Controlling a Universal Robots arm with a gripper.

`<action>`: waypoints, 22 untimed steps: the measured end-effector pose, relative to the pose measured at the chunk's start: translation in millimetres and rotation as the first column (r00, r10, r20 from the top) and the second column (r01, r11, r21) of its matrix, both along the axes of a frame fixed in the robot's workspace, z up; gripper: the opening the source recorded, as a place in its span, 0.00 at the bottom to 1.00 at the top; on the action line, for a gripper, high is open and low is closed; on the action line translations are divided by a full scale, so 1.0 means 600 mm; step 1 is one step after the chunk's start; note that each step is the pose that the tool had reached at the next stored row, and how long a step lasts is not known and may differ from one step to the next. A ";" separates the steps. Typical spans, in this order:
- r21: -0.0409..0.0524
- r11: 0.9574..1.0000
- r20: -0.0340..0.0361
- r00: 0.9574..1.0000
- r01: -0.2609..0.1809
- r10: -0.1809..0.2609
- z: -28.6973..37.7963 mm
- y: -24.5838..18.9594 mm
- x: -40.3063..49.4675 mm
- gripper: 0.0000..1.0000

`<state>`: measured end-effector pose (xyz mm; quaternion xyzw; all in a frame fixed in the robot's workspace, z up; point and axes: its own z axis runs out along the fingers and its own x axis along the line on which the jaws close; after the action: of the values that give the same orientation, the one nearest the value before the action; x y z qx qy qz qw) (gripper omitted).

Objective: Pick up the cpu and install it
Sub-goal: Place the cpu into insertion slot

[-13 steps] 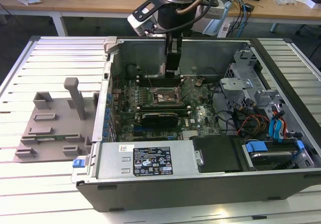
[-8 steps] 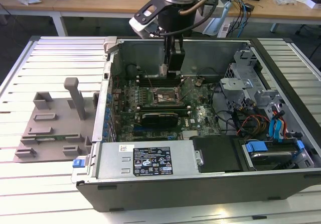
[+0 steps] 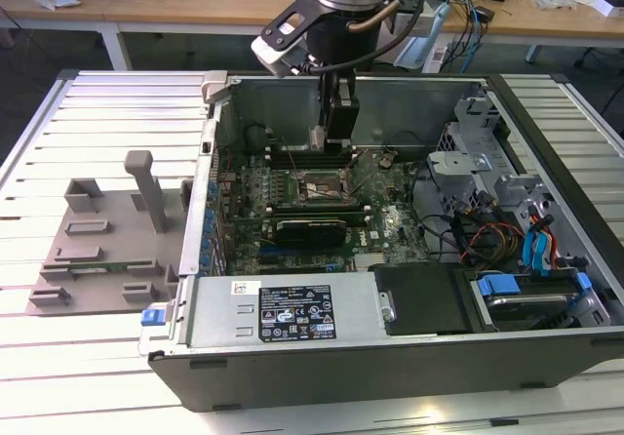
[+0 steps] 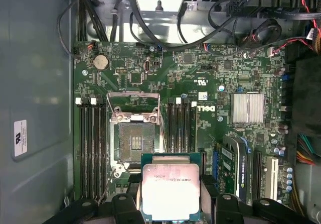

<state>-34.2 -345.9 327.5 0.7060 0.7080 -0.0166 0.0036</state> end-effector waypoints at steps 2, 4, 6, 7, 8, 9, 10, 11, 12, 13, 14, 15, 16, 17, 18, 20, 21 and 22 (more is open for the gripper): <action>0.000 1.000 0.000 1.000 0.000 0.000 -0.001 0.0000 0.000 0.55; 0.000 1.000 0.000 1.000 0.000 0.000 -0.002 0.0000 0.000 0.55; 0.000 1.000 0.000 1.000 0.000 0.000 -0.003 0.0000 0.000 0.55; 0.000 1.000 0.000 1.000 0.000 0.000 -0.004 0.0000 0.000 0.55; 0.000 1.000 0.000 1.000 0.000 0.000 -0.004 0.0000 0.000 0.55; 0.000 1.000 0.000 1.000 0.000 0.000 -0.004 0.0000 0.000 0.55; 0.000 1.000 0.000 1.000 0.000 0.000 -0.005 0.0000 0.000 0.55; 0.000 1.000 0.000 1.000 0.000 0.000 -0.005 0.0000 0.000 0.55; 0.000 1.000 0.000 1.000 0.000 0.000 -0.005 0.0000 0.000 0.55; 0.000 1.000 0.000 1.000 0.000 0.000 -0.006 0.0000 0.000 0.55; 0.000 1.000 0.000 1.000 0.000 0.000 -0.006 0.0000 0.000 0.55; 0.000 1.000 0.000 1.000 0.000 0.000 -0.006 0.0000 0.000 0.55; 0.000 1.000 0.000 1.000 0.000 0.000 -0.007 0.0000 0.000 0.55; 0.000 1.000 0.000 1.000 0.000 0.000 -0.008 0.0000 0.000 0.55; 0.000 1.000 0.000 1.000 0.000 0.000 -0.008 0.0000 0.000 0.55; 0.000 1.000 0.000 1.000 0.000 0.000 -0.009 0.0000 0.000 0.55; 0.000 1.000 0.000 1.000 0.000 0.000 -0.009 0.0000 0.000 0.55; 0.000 1.000 0.000 1.000 0.000 0.000 -0.009 0.0000 0.000 0.55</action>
<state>-34.2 -345.9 322.1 0.7060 0.7080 -0.0166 0.0036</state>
